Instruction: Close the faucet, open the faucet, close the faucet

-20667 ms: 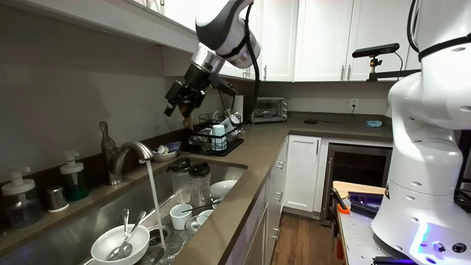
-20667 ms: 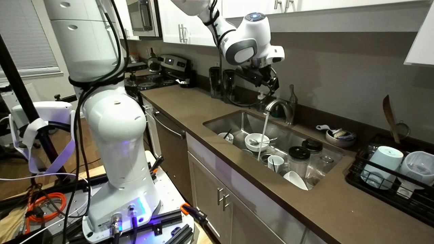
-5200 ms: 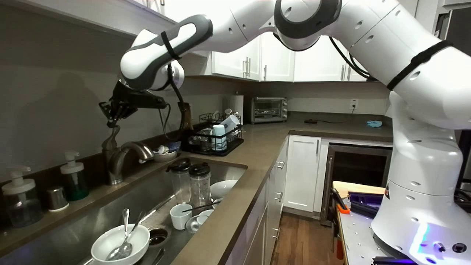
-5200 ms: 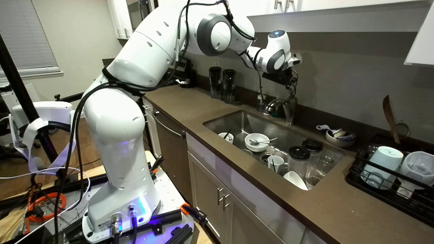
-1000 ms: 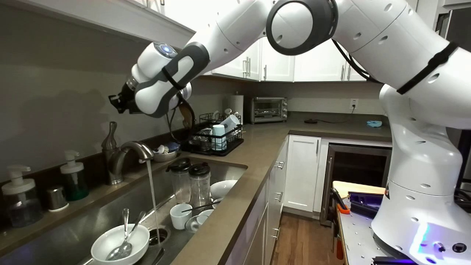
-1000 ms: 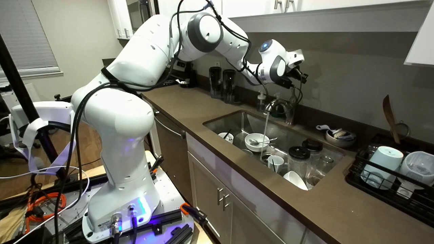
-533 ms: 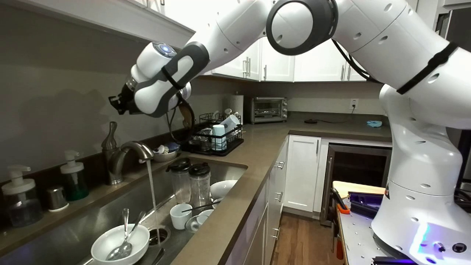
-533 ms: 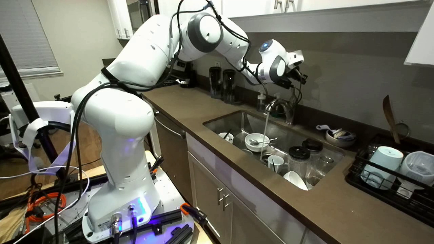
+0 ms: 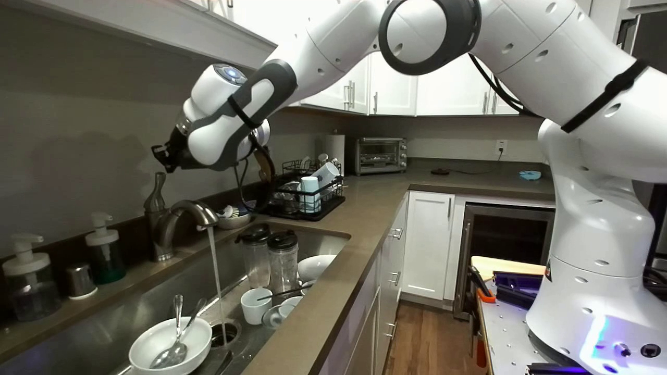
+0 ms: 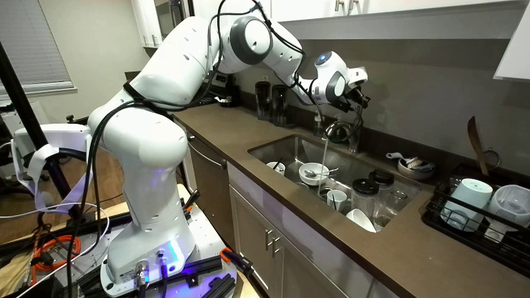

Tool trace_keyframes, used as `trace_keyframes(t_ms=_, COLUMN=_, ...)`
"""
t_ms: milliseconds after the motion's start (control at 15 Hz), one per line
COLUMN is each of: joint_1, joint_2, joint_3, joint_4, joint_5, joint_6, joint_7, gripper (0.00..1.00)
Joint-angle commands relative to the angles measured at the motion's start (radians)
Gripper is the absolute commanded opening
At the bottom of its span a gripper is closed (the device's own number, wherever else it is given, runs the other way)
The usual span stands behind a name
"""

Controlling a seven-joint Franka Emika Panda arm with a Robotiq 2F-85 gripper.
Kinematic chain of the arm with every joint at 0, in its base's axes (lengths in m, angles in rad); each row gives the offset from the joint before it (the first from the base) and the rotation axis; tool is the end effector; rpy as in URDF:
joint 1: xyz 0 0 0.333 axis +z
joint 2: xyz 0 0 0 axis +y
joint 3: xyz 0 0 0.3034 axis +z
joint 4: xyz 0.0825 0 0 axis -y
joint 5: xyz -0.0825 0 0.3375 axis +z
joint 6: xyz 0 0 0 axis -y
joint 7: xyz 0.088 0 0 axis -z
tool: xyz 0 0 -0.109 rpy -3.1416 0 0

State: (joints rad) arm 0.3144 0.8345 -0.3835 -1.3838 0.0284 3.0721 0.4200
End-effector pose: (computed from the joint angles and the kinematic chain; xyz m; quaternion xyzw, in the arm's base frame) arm 0.7374 0.0421 0.3599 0.8879 -0.1173 0.4446 0.0164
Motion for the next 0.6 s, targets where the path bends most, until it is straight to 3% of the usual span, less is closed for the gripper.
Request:
trace_keyframes(t_ms=0, joint_1=-0.007, joint_2=-0.058, joint_3=0.028, joint_4=-0.06, joint_5=0.004, joint_6=-0.046, joint_7=-0.015, gripper=0.0)
trace_keyframes(t_ms=267, joint_1=-0.004, joint_2=-0.082, joint_3=0.031, joint_4=-0.082, joint_5=0.002, joint_6=-0.091, joint_7=-0.017, gripper=0.0)
trace_keyframes(t_ms=533, joint_1=-0.037, joint_2=-0.118, joint_3=0.086, joint_4=-0.099, joint_5=-0.002, joint_6=-0.134, joint_7=-0.036, gripper=0.0)
